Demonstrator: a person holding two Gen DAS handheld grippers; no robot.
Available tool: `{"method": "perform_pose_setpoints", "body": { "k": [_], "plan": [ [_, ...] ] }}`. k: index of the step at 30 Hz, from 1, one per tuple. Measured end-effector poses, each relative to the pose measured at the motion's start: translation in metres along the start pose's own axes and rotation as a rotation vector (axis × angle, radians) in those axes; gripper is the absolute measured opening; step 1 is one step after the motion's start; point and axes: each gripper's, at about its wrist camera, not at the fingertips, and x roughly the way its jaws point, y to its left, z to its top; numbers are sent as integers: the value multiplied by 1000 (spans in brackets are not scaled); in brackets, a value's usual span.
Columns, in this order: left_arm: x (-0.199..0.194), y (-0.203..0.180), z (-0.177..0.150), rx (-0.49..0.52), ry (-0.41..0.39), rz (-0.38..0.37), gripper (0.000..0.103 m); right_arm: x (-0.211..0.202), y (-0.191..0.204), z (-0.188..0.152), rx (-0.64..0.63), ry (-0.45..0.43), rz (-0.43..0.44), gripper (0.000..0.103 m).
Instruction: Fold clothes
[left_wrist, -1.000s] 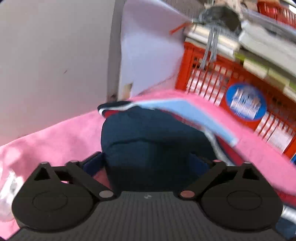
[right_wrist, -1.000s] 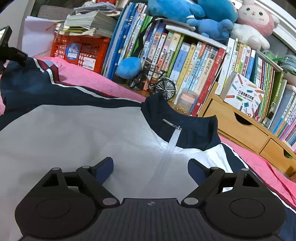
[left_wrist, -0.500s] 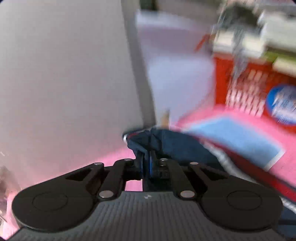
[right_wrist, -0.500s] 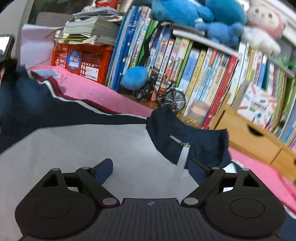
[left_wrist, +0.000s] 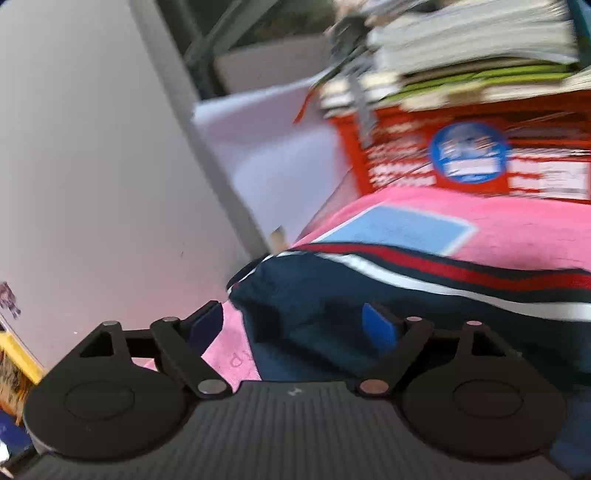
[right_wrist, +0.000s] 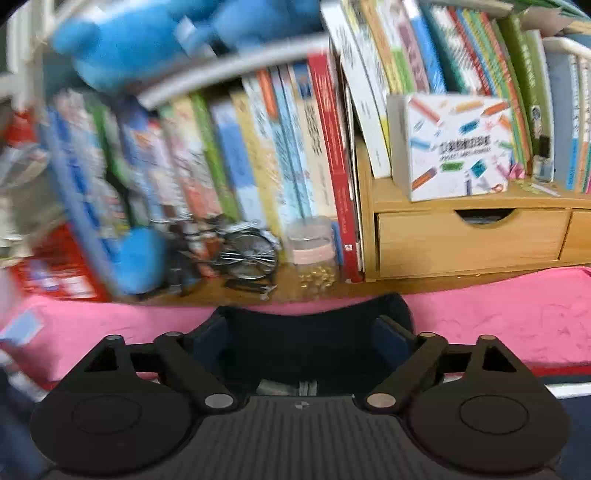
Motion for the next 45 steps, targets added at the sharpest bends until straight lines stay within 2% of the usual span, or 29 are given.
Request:
{"method": "perform_pose_setpoints", "body": {
  "k": [1, 3, 6, 8, 11, 15, 18, 20, 23, 25, 28, 29, 30, 32, 34, 36, 40, 42, 45],
  "plan": [
    [-8, -1, 0, 3, -13, -29, 84, -18, -5, -10, -37, 2, 18, 89],
    [-34, 0, -7, 16, -27, -132, 84, -54, -14, -31, -113, 11, 53, 90],
    [-79, -3, -19, 70, -77, -317, 84, -110, -22, -75, -192, 42, 100, 91],
    [-119, -5, -31, 118, -126, -459, 84, -140, -35, -101, -197, 49, 133, 91],
    [-179, -15, -53, 184, -167, -673, 87, -174, -34, -129, -187, 36, 152, 93],
    [-236, -33, -83, 247, -150, -911, 87, -203, -15, -166, -237, 10, 146, 97],
    [-247, -51, -107, 271, -91, -938, 88, -209, 4, -188, -283, 28, 172, 99],
    [-240, -61, -120, 287, -32, -906, 88, -211, 14, -200, -306, 49, 177, 99],
    [-231, -52, -130, 308, -73, -833, 100, -212, 3, -207, -301, 84, 141, 100],
    [-220, -46, -131, 351, -127, -655, 102, -211, -27, -199, -227, 111, 30, 102],
    [-204, -37, -132, 411, -204, -385, 99, -215, -73, -182, -162, 80, -274, 102],
    [-201, -33, -126, 387, -190, -412, 99, -218, -87, -176, -145, 59, -375, 102],
    [-198, -30, -121, 363, -177, -438, 98, -222, -98, -170, -126, 33, -432, 101],
    [-211, -30, -110, 302, -176, -576, 98, -230, -102, -156, -81, -51, -322, 101],
    [-226, -43, -100, 272, -171, -717, 99, -225, -96, -144, -96, -117, -215, 101],
    [-239, -60, -98, 266, -161, -801, 99, -209, -89, -134, -120, -120, -184, 101],
    [-248, -83, -105, 312, -139, -834, 99, -172, -100, -130, -81, -11, -192, 101],
    [-246, -87, -111, 332, -105, -840, 99, -160, -112, -136, -64, 74, -280, 102],
    [-247, -88, -119, 349, -63, -853, 99, -174, -120, -144, -25, 94, -445, 103]
  ]
}}
